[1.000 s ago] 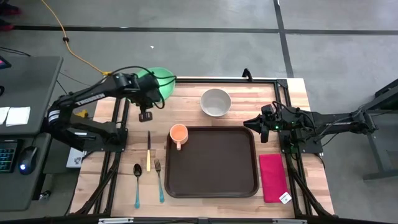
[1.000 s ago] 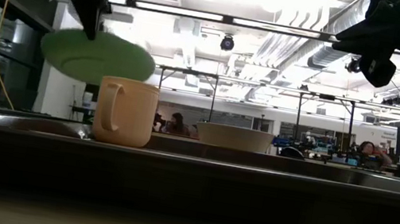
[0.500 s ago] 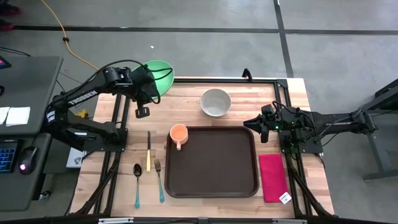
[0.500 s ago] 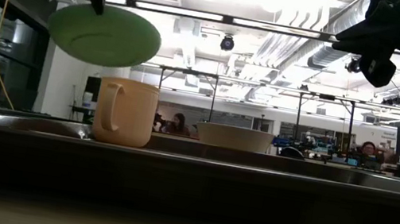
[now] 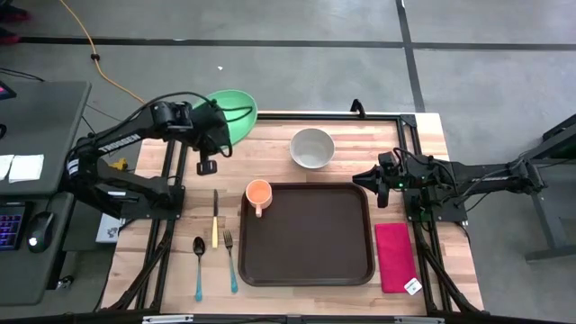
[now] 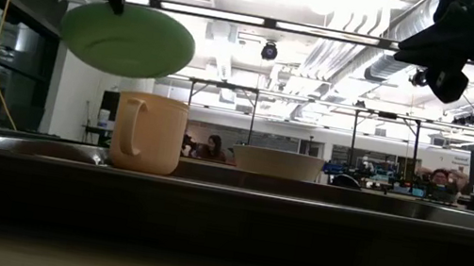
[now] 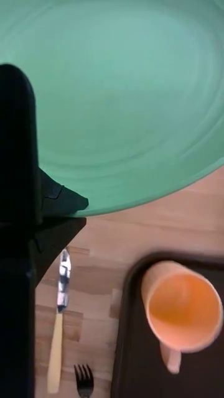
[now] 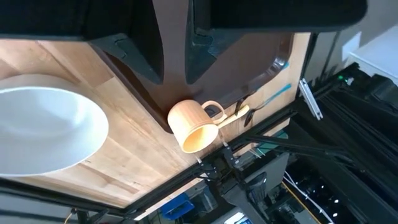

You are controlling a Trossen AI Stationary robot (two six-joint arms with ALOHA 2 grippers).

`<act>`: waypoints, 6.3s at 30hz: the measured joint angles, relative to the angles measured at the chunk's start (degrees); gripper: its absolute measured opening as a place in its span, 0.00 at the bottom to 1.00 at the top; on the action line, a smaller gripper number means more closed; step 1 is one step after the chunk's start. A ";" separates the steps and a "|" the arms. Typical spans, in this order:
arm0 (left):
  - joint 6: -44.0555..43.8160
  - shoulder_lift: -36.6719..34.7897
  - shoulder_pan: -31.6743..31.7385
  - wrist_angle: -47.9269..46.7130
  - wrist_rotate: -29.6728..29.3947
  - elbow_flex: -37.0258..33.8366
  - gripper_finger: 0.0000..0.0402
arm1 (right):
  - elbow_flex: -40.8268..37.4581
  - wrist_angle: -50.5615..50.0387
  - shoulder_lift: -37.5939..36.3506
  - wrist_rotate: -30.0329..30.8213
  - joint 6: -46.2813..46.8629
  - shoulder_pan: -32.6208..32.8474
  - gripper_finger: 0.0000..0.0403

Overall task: Set up tray
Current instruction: Put the green plate under the yellow mug on the brown serving tray

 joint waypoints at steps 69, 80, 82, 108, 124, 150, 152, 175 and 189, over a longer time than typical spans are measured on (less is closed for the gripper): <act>-11.85 28.60 -37.97 1.35 -10.52 27.36 0.03 | -0.02 -7.10 -10.95 6.03 -14.39 -0.02 0.12; -14.69 30.12 -39.09 2.08 -8.99 27.34 0.03 | -0.02 -7.90 -10.97 6.03 -15.22 0.01 0.13; -15.07 30.12 -39.07 1.82 -8.26 27.34 0.03 | -0.02 -7.90 -10.97 6.04 -15.54 0.01 0.12; -13.59 34.13 -40.82 9.86 -6.26 28.28 0.03 | -16.58 11.13 -13.22 2.56 -9.92 0.01 0.13; -9.07 51.44 -40.93 -4.22 -6.31 53.85 0.03 | -19.45 13.73 -17.18 0.13 -10.99 0.01 0.13; -14.16 54.23 -44.52 -1.07 -6.70 53.97 0.03 | -19.43 13.68 -18.10 2.87 -12.79 0.01 0.12; -14.42 54.86 -44.80 -1.54 -6.20 53.81 0.03 | -19.43 13.66 -18.09 2.89 -12.79 0.01 0.13; -9.84 58.96 -46.76 1.88 -6.33 53.79 0.03 | -19.39 14.16 -18.23 2.87 -12.97 0.01 0.13; -10.06 62.36 -48.73 0.98 -5.83 53.82 0.03 | -19.39 14.20 -18.51 2.82 -12.91 0.01 0.13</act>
